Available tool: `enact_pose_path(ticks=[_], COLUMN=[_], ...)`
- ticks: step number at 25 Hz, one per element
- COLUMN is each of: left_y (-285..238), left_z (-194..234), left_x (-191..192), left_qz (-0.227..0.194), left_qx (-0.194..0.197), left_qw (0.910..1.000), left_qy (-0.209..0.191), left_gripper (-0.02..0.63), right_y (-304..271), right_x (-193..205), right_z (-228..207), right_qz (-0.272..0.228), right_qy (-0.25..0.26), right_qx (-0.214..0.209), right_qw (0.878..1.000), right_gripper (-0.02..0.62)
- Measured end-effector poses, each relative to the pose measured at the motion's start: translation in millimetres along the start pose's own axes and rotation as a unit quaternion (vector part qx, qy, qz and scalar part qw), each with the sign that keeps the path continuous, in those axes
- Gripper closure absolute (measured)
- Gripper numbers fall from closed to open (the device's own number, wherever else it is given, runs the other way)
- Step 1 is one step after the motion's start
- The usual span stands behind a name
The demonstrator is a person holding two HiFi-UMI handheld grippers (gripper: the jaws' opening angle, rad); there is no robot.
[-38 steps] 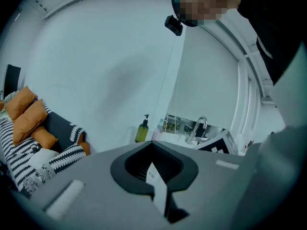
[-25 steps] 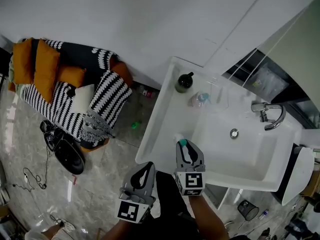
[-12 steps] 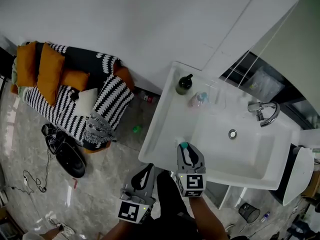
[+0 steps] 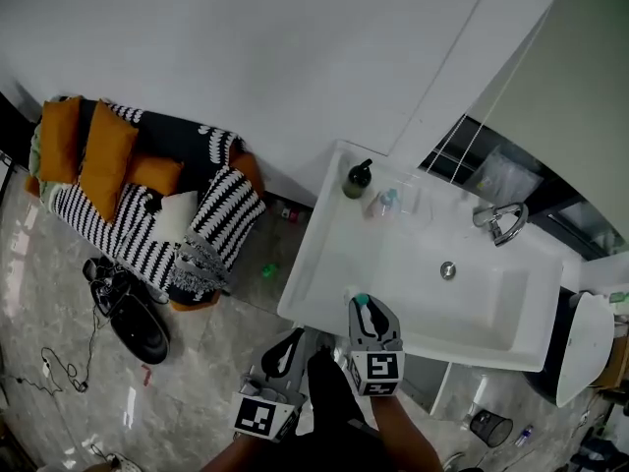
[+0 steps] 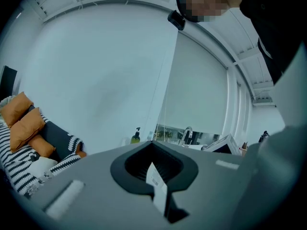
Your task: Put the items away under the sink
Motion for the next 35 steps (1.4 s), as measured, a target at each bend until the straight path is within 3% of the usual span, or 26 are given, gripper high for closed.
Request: enact_pose_path(ticks=[4,35], left_y=[10.9,127.4], left_z=[0.1,-32.5], left_x=[-11.1,-46.3], left_qz=[-0.022,-0.046], left_qx=[0.007,0.077], left_qw=[0.9997,0.996], left_qy=[-0.01,-0.005], left_gripper=[0.598,0.598], right_y=[14.9,148.6], right_x=[-12.7,-49.7], right_z=[5.7,90.9], right_qz=[-0.01,-0.04], right_qy=[0.01,0.018], right_qx=[0.002,0.042], right_qw=[1.0,0.998], right_gripper=[0.488,0.488])
Point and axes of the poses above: the fingertips, and each gripper's own axes: y backward along the fingers, z to its left, x out of its underside, the point moved 3 cm from there along y, backward along the fingers, and after that the axes turned 15 degrees about -z, right-handed, at the moved point
